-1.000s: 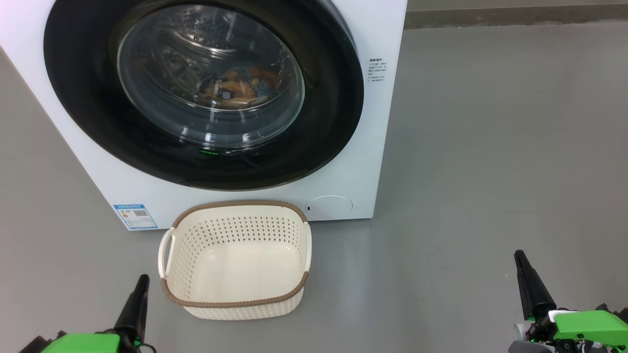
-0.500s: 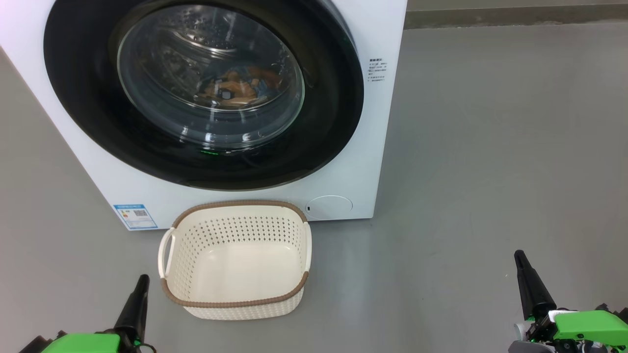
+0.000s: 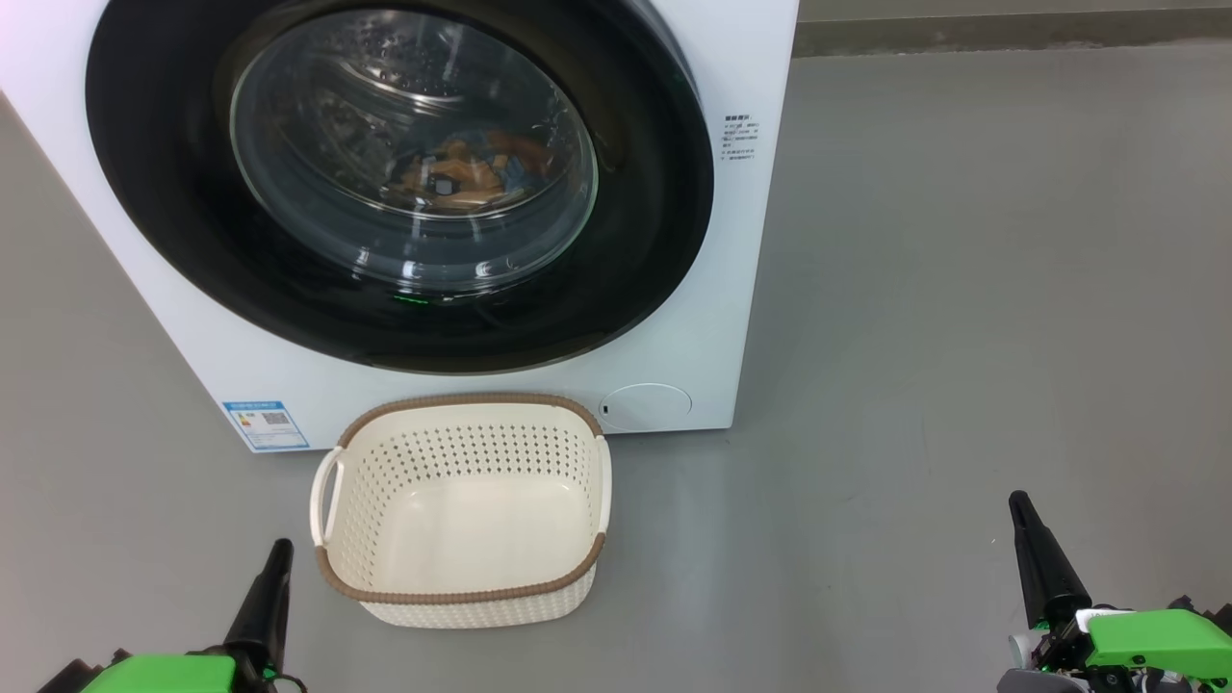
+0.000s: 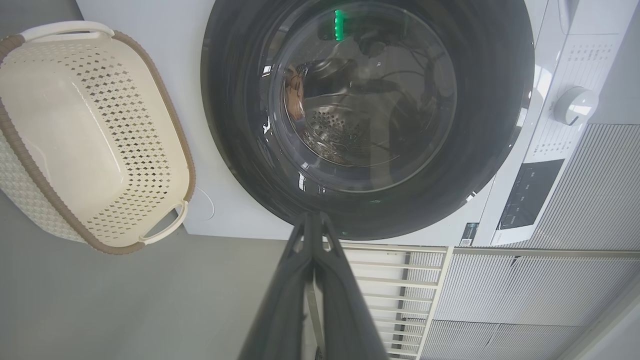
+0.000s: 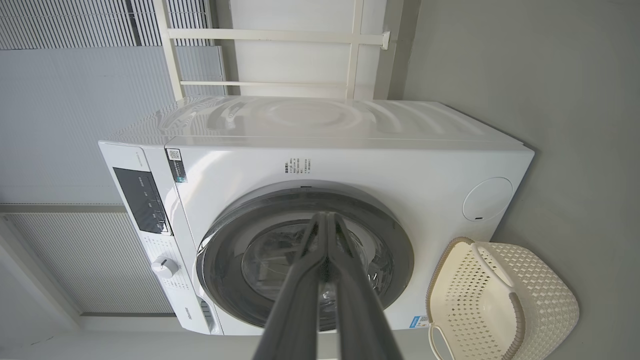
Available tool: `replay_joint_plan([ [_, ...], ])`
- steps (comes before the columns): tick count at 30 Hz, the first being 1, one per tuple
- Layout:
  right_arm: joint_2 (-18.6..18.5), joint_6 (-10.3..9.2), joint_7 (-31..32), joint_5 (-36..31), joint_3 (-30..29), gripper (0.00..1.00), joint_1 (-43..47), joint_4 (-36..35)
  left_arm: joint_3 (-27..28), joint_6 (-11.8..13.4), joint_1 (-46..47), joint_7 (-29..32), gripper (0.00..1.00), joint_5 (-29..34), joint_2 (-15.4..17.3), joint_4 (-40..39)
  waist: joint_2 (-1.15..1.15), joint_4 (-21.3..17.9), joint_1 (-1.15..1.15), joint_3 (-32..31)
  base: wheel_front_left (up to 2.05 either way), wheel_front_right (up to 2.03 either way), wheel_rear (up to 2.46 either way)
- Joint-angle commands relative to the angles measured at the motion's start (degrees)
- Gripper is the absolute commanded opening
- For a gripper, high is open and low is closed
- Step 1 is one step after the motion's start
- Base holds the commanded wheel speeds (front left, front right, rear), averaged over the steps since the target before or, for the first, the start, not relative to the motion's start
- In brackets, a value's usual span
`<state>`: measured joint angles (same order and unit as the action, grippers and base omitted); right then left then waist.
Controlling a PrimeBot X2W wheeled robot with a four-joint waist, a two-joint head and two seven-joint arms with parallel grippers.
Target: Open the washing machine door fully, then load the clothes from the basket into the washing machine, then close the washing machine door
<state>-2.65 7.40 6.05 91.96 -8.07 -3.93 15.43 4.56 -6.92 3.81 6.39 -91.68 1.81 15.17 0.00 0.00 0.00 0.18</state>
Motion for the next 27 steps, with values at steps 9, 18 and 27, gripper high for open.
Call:
replay_joint_plan([
  [9, -0.2, 0.09, 0.4, 0.2, 1.6, 0.00, -2.3, -1.4, 2.0, -0.6, 2.4, 0.1, 0.00, -0.4, 1.1, -1.1, 0.00, 0.0, 0.00, 0.0, 0.00, 0.00, 0.00],
  [18, -0.2, 0.09, 0.4, 0.2, 1.6, 0.00, -2.3, -1.4, 2.0, -0.6, 2.4, 0.1, 0.00, -0.4, 1.1, -1.1, 0.00, 0.0, 0.00, 0.0, 0.00, 0.00, 0.00],
  [27, -0.2, 0.09, 0.4, 0.2, 1.6, 0.00, -2.3, -1.4, 2.0, -0.6, 2.4, 0.1, 0.00, -0.4, 1.1, -1.1, 0.00, 0.0, 0.00, 0.0, 0.00, 0.00, 0.00],
])
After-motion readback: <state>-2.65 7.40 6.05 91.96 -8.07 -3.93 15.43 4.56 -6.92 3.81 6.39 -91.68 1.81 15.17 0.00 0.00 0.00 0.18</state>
